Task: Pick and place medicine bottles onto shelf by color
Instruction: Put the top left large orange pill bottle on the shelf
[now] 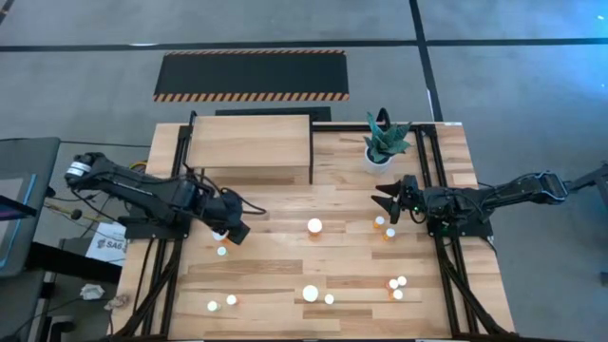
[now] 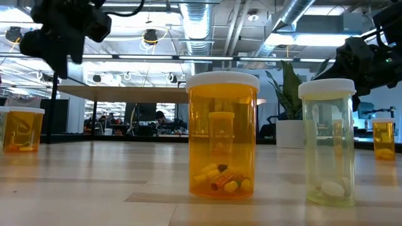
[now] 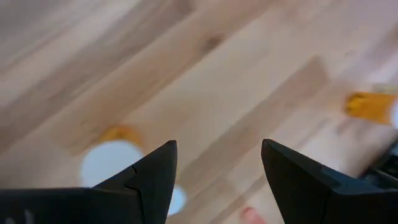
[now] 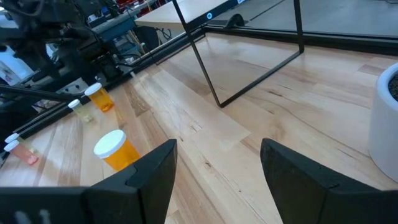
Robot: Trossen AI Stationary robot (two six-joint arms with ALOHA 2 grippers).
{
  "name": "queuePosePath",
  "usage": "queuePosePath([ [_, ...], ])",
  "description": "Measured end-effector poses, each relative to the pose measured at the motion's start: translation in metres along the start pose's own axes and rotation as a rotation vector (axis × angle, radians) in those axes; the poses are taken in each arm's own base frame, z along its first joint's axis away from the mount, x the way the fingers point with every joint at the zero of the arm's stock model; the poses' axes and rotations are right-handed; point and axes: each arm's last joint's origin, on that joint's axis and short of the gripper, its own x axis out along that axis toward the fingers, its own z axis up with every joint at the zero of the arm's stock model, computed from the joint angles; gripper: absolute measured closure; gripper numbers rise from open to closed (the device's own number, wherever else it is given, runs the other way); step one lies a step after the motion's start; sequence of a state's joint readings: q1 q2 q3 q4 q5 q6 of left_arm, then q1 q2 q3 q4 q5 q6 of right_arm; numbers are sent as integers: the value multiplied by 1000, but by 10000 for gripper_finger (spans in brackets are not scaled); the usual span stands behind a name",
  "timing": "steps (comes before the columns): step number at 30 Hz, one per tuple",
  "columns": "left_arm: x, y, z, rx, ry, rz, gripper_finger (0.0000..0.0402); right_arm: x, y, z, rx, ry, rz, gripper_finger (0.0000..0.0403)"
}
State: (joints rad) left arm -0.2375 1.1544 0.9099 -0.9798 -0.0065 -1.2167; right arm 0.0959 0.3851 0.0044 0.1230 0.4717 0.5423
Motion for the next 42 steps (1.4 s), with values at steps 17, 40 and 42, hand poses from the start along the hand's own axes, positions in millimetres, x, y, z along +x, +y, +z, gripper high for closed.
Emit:
queuePosePath([
  [17, -3, 15, -14, -59, -40, 232, 141, 0, 0, 0, 0, -1, 0, 147],
  [40, 45, 35, -26, -67, -4, 222, 122, 0, 0, 0, 0, 0, 0, 147],
  [42, 48, 37, -27, -69, 1, 226, 122, 0, 0, 0, 0, -1, 0, 147],
])
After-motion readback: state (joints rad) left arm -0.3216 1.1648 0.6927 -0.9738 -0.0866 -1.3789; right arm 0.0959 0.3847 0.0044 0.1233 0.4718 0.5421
